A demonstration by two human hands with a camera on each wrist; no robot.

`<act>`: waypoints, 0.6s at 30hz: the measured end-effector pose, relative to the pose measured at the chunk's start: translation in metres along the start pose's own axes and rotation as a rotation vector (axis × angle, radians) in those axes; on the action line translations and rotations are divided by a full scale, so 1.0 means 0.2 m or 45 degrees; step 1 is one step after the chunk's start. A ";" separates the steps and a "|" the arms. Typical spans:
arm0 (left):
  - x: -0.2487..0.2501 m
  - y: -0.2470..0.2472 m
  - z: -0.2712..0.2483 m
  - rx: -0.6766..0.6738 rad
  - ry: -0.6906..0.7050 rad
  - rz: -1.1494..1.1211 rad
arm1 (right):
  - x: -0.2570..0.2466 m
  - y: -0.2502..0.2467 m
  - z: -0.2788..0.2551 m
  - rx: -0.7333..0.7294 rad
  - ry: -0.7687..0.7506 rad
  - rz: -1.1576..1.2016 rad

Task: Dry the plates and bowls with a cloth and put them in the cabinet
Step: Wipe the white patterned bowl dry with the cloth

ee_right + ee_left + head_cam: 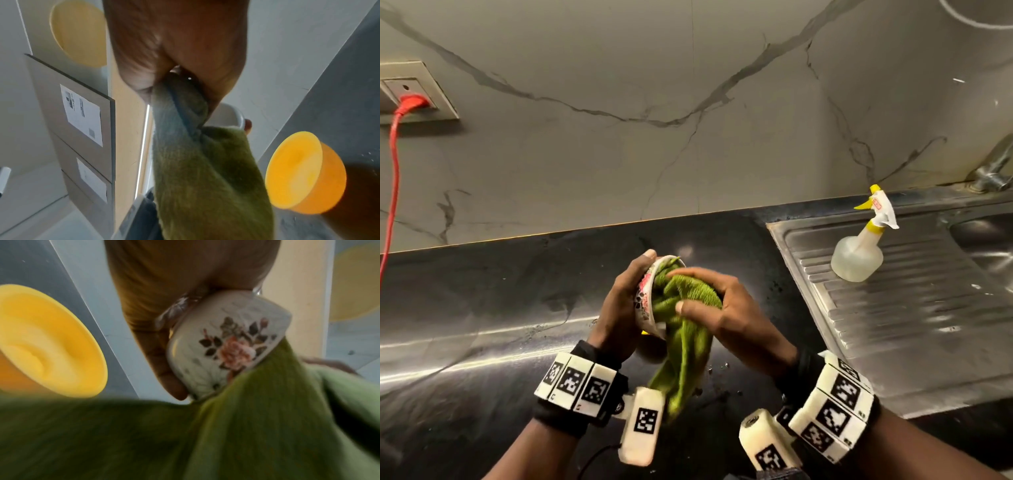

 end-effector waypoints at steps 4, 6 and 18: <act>-0.01 0.13 -0.05 -0.091 0.075 -0.055 | 0.01 0.01 0.04 0.390 -0.095 -0.208; -0.01 0.16 -0.06 -0.114 0.167 -0.042 | 0.00 0.05 0.04 0.419 -0.101 -0.160; 0.01 0.01 0.02 0.016 0.199 0.041 | -0.06 0.09 -0.02 -0.043 -0.578 -0.965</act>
Point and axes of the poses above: each hand's wrist, its own z-axis towards the middle knuckle, its own y-axis out of the palm, x = y × z, the point moved 3 cm from there along z, towards the middle knuckle, and after that the axes turned 12 degrees about y, right-handed, at the moved point
